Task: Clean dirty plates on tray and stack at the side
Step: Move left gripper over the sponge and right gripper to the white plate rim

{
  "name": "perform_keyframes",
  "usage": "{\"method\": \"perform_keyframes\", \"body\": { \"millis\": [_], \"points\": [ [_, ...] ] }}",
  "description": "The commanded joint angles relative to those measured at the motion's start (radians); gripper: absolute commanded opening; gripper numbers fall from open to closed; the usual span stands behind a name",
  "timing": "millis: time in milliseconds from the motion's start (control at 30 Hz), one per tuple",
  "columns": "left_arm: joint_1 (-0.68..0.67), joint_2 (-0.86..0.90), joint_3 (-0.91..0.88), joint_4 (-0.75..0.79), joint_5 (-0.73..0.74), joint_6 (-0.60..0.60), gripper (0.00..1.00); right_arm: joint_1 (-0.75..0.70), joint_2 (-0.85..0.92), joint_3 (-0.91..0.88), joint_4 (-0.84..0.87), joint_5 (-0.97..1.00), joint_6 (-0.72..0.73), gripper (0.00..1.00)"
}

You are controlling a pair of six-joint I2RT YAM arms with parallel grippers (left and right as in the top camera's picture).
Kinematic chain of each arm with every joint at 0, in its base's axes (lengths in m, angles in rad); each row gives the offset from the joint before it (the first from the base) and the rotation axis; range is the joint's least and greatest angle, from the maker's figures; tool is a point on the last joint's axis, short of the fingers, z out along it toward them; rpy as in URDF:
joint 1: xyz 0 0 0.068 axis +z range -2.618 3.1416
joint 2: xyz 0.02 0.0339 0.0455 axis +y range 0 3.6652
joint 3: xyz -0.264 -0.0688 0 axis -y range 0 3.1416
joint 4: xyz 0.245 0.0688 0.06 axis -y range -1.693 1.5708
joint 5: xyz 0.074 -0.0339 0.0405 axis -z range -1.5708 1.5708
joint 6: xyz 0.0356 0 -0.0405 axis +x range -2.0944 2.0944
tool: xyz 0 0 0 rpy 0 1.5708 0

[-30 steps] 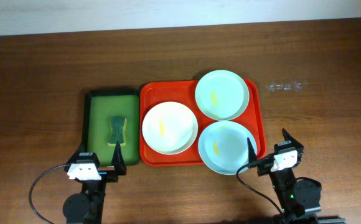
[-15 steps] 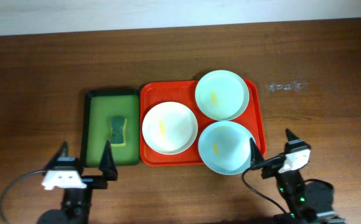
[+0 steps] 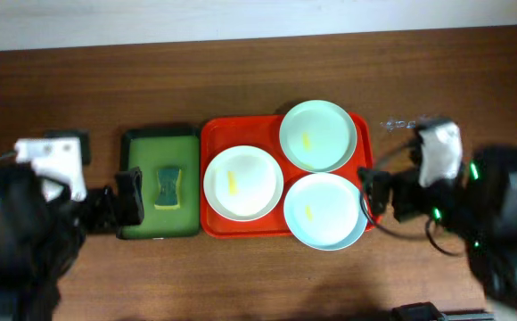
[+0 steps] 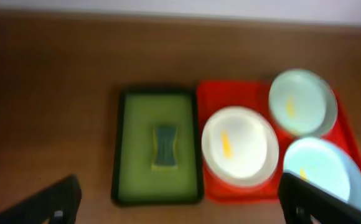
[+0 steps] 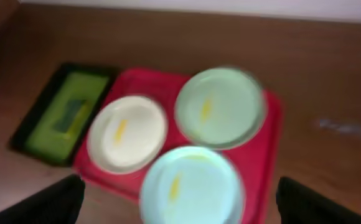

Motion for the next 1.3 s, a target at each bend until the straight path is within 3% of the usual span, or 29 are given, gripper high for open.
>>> {"method": "perform_keyframes", "body": {
  "millis": [0,67,133,167,200,233,367,633,767,833,900,933,967,1000,1067,1200,1267],
  "points": [
    [-0.004,0.167,0.05,-0.089,0.098,0.019,0.99,-0.003,0.212,0.124,-0.077,-0.278,0.01,0.98],
    [-0.004,0.253,0.05,-0.144,0.104,0.019,0.99,-0.003,0.327,0.132,-0.087,-0.451,0.01,0.98],
    [-0.004,0.334,0.049,-0.179,0.098,0.019,0.99,-0.003,0.421,0.132,-0.138,-0.493,0.01,0.98],
    [-0.004,0.364,0.049,-0.187,0.098,0.019,0.99,-0.003,0.47,0.132,-0.158,-0.493,0.01,0.9],
    [-0.004,0.406,0.049,-0.198,0.098,0.019,0.99,-0.003,0.519,0.132,-0.177,-0.493,0.018,0.63],
    [-0.004,0.431,0.047,-0.207,0.098,0.019,0.99,0.002,0.552,0.132,-0.187,-0.491,0.016,0.52],
    [-0.004,0.486,0.006,-0.175,0.097,-0.01,0.99,0.052,0.649,0.13,-0.185,-0.343,0.084,0.54],
    [-0.004,0.486,-0.183,0.018,0.072,-0.049,0.99,0.183,0.719,0.13,-0.113,0.001,0.272,0.67],
    [-0.004,0.489,-0.235,0.07,0.072,-0.048,0.99,0.212,0.721,0.128,-0.06,0.037,0.29,0.81],
    [-0.004,0.489,-0.243,0.077,0.071,-0.048,1.0,0.224,0.721,0.128,-0.047,0.037,0.291,0.8],
    [-0.004,0.489,-0.244,0.079,0.071,-0.048,0.77,0.235,0.721,0.128,-0.032,0.037,0.29,0.72],
    [-0.004,0.489,-0.244,0.08,0.071,-0.048,0.54,0.24,0.721,0.128,-0.023,0.037,0.291,0.6],
    [-0.004,0.489,-0.244,0.081,0.071,-0.048,0.36,0.248,0.721,0.128,-0.012,0.037,0.29,0.5],
    [-0.004,0.489,-0.244,0.081,0.071,-0.048,0.25,0.257,0.721,0.128,0.001,0.042,0.29,0.43],
    [-0.004,0.489,-0.245,0.088,0.071,-0.049,0.15,0.283,0.721,0.121,0.025,0.089,0.295,0.17],
    [-0.004,0.489,-0.245,0.102,0.067,-0.049,0.0,0.318,0.721,0.057,0.108,0.217,0.428,0.04],
    [-0.004,0.491,-0.245,0.103,0.033,-0.079,0.0,0.326,0.723,0.004,0.184,0.213,0.449,0.04]
  ]
}}
